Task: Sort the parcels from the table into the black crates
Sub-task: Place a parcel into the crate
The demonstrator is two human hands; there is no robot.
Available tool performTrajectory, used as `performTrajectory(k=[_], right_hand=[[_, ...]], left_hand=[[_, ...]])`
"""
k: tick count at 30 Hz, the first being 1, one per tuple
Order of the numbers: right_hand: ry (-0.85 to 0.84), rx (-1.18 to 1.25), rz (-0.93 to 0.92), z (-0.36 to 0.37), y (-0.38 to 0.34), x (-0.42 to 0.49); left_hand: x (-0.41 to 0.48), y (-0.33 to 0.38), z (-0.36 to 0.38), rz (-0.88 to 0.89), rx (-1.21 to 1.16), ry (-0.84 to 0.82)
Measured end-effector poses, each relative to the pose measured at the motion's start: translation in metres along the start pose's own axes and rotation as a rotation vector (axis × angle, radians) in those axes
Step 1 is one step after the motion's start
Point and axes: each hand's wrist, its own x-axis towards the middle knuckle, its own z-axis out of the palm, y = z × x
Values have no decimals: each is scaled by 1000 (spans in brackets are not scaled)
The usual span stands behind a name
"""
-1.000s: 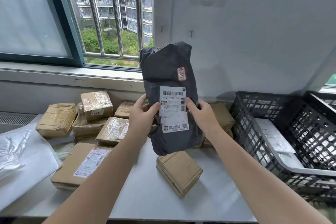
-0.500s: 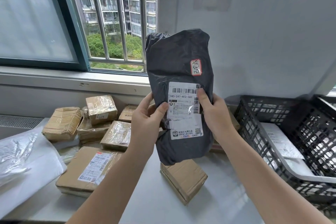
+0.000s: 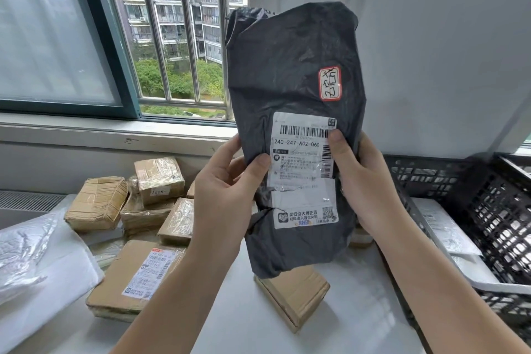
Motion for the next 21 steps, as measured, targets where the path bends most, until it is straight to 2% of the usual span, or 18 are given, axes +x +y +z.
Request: performTrajectory(k=[9,17,21], right_hand=[[-191,31,-11,-3,5,1],[-196,34,7,1,5,4],[-137,-33,45,-2,6,7]], left_hand=[[4,1,-5,-5,-8,11],[11,-1,-11,-17,-27,3],[18,-8,-9,-37,-24,-25]])
